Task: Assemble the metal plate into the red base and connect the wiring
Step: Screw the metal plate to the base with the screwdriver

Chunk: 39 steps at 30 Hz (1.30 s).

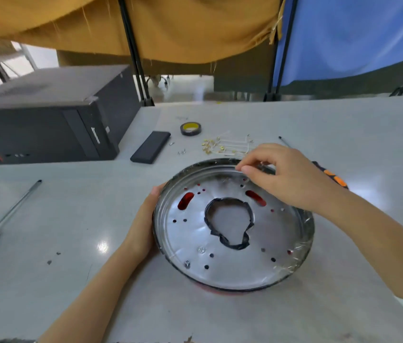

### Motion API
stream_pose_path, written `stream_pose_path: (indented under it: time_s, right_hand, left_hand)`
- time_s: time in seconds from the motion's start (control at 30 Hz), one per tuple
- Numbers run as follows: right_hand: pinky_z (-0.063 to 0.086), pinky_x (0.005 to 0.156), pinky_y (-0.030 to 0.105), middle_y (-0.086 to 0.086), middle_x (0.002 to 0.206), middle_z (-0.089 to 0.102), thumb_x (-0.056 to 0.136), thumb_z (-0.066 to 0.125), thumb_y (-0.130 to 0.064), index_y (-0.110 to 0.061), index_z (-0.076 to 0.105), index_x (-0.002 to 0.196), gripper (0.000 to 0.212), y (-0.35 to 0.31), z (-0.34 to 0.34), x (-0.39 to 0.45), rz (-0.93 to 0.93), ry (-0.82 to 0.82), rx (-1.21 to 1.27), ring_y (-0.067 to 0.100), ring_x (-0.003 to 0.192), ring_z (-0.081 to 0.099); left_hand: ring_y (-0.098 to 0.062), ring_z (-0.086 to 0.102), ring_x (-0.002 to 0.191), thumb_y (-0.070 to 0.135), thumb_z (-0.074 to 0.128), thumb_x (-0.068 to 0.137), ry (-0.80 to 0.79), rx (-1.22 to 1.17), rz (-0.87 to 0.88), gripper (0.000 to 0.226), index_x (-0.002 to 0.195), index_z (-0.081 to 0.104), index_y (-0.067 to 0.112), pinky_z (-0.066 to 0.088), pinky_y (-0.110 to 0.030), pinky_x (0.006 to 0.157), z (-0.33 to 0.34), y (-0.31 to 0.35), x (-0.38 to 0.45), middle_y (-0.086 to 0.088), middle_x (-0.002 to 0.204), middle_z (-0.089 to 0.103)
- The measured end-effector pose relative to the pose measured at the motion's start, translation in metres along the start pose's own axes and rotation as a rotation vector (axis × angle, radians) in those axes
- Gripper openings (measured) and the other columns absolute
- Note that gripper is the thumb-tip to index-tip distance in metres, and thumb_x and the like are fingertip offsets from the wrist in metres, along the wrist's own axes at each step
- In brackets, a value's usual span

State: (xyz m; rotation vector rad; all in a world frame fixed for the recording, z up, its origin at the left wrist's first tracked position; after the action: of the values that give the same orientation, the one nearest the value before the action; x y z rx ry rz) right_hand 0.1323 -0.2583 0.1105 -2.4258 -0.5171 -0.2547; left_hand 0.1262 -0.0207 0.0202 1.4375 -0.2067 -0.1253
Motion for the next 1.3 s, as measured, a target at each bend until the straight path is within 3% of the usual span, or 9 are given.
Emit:
stream_pose_path:
  time_s: [0.1, 0.17, 0.33, 0.53, 0.77, 1.0, 1.1, 1.2, 1.3]
  right_hand:
    - [0.029, 0.079, 0.001, -0.009, 0.1, 0.059, 0.095, 0.051, -0.013, -0.019, 0.069, 0.102, 0.02, 0.037, -0.011, -0.004, 0.154, 0.122, -0.064, 0.004, 0.1, 0.047]
    - [0.031, 0.093, 0.017, 0.002, 0.114, 0.059, 0.095, 0.047, -0.01, -0.016, 0.066, 0.111, 0.026, 0.063, -0.013, -0.008, 0.284, 0.146, -0.114, 0.017, 0.114, 0.047]
    - [0.033, 0.101, 0.042, 0.015, 0.138, 0.039, 0.091, 0.047, -0.016, -0.015, 0.041, 0.137, 0.047, 0.11, -0.004, -0.025, 0.66, -0.042, -0.393, 0.035, 0.128, 0.031]
    - [0.038, 0.09, 0.042, 0.02, 0.127, 0.04, 0.086, 0.045, -0.002, -0.006, 0.04, 0.132, 0.046, 0.123, -0.005, -0.03, 0.662, 0.111, -0.549, 0.039, 0.114, 0.039]
    - [0.04, 0.089, 0.041, 0.021, 0.129, 0.042, 0.092, 0.052, -0.018, 0.001, 0.041, 0.127, 0.041, 0.136, 0.0, -0.028, 0.841, 0.077, -0.429, 0.039, 0.121, 0.036]
    - [0.052, 0.072, 0.04, 0.017, 0.09, 0.065, 0.087, 0.055, -0.027, -0.002, 0.059, 0.096, 0.027, 0.112, -0.013, -0.024, 0.625, 0.391, -0.113, 0.036, 0.078, 0.064]
    - [0.057, 0.064, 0.04, 0.007, 0.091, 0.066, 0.085, 0.061, -0.027, -0.011, 0.062, 0.103, 0.024, 0.079, -0.026, -0.026, 0.451, 0.609, 0.096, 0.027, 0.07, 0.065]
    - [0.053, 0.046, 0.021, -0.003, 0.093, 0.06, 0.083, 0.069, -0.023, -0.021, 0.053, 0.104, 0.026, 0.039, -0.039, -0.024, 0.257, 0.692, 0.306, 0.01, 0.063, 0.065]
    - [0.053, 0.05, 0.018, -0.003, 0.094, 0.062, 0.08, 0.072, -0.015, -0.027, 0.052, 0.096, 0.028, 0.0, -0.048, -0.02, 0.134, 0.718, 0.563, 0.008, 0.07, 0.067]
  left_hand:
    - [-0.02, 0.069, 0.105, 0.053, 0.039, 0.092, 0.015, 0.002, 0.014, 0.044, 0.106, 0.074, 0.031, 0.056, -0.023, 0.077, 0.0, 0.0, -0.002, -0.004, 0.112, 0.073]
    - [-0.019, 0.069, 0.103, 0.05, 0.035, 0.093, 0.018, 0.018, 0.027, 0.045, 0.103, 0.074, 0.031, 0.056, -0.023, 0.077, 0.002, 0.0, -0.003, -0.003, 0.11, 0.074]
    - [-0.014, 0.072, 0.092, 0.046, 0.033, 0.098, 0.072, 0.035, -0.004, 0.046, 0.091, 0.077, 0.034, 0.056, -0.021, 0.071, 0.005, 0.004, -0.007, 0.0, 0.099, 0.076]
    - [-0.014, 0.072, 0.092, 0.038, 0.023, 0.105, 0.086, 0.004, -0.034, 0.058, 0.091, 0.079, 0.031, 0.055, -0.019, 0.069, 0.004, 0.001, -0.006, -0.002, 0.1, 0.076]
    - [-0.021, 0.07, 0.101, 0.039, 0.024, 0.105, 0.122, 0.052, -0.034, 0.048, 0.11, 0.068, 0.019, 0.052, -0.03, 0.082, -0.001, -0.007, -0.002, -0.008, 0.109, 0.074]
    - [-0.025, 0.068, 0.105, 0.038, 0.025, 0.105, 0.131, 0.06, -0.049, 0.049, 0.116, 0.066, 0.013, 0.051, -0.037, 0.09, 0.0, -0.009, -0.001, -0.012, 0.112, 0.072]
    - [-0.024, 0.068, 0.104, 0.038, 0.026, 0.105, 0.139, 0.065, -0.059, 0.05, 0.118, 0.065, 0.01, 0.051, -0.034, 0.087, 0.0, -0.008, -0.001, -0.012, 0.112, 0.072]
    - [-0.024, 0.068, 0.104, 0.04, 0.024, 0.105, 0.138, 0.061, -0.068, 0.052, 0.117, 0.066, 0.011, 0.051, -0.034, 0.086, -0.001, -0.01, -0.001, -0.011, 0.111, 0.073]
    - [-0.026, 0.068, 0.104, 0.041, 0.024, 0.105, 0.142, 0.063, -0.076, 0.052, 0.115, 0.067, 0.013, 0.05, -0.037, 0.088, -0.002, -0.011, -0.001, -0.012, 0.111, 0.073]
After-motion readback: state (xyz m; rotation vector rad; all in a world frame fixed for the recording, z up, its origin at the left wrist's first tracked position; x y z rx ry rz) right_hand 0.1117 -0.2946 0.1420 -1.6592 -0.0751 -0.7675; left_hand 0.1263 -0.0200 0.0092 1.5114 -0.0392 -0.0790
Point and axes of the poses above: each hand's wrist, its own x-axis towards the middle knuckle, its own z-axis out of the palm, y = z × x, the point moved 2 cm from there along x, towards the middle knuckle
